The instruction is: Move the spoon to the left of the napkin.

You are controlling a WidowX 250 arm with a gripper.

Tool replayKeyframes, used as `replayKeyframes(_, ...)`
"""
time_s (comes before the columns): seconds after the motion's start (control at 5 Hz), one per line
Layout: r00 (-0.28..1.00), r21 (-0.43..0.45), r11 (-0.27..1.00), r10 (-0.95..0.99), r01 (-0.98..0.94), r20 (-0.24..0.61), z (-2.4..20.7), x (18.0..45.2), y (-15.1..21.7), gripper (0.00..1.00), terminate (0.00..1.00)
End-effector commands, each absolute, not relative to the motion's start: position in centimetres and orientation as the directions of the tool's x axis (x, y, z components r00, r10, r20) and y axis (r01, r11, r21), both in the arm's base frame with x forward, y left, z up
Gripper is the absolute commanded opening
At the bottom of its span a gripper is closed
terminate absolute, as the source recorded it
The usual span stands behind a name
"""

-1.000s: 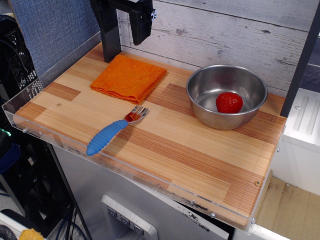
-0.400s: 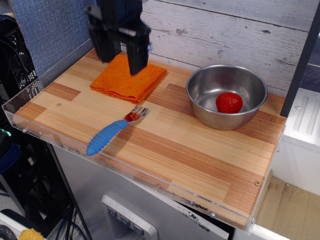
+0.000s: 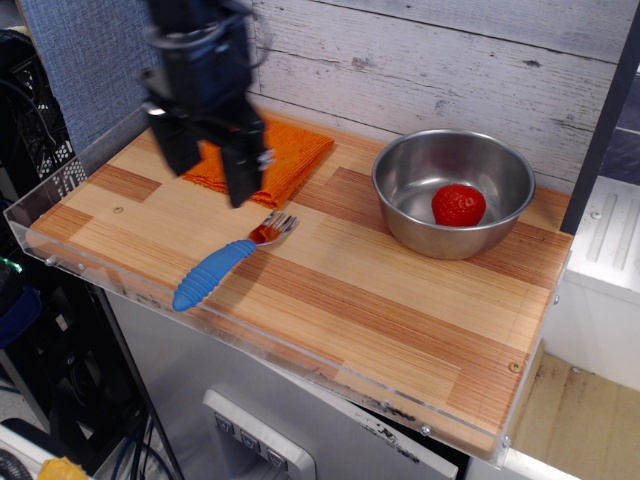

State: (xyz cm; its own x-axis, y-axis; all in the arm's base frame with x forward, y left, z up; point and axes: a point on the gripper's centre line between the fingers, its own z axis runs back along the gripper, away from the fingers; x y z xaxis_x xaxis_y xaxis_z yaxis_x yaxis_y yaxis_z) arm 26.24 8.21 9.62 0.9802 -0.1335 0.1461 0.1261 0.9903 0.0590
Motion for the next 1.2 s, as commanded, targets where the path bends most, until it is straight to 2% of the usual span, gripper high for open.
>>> replayKeyframes(0.0,0.987,0.061,0.993,-0.106,0.099,0.121,7.3,26.4,8.9,1.0,0.0)
replayKeyframes(0.2,0.993,0.072,0.994,-0.092,0.087,0.069,5.5,27.5,8.9,1.0,0.0)
replayKeyframes(0.4,0.996,0.046,0.996,-0.084,0.082,0.042,4.5,27.8,8.7,1.0,0.0)
replayKeyframes(1.0,0.996,0.032,0.996,-0.086,0.085,0.014,3.8,28.1,7.9,1.0,0.0)
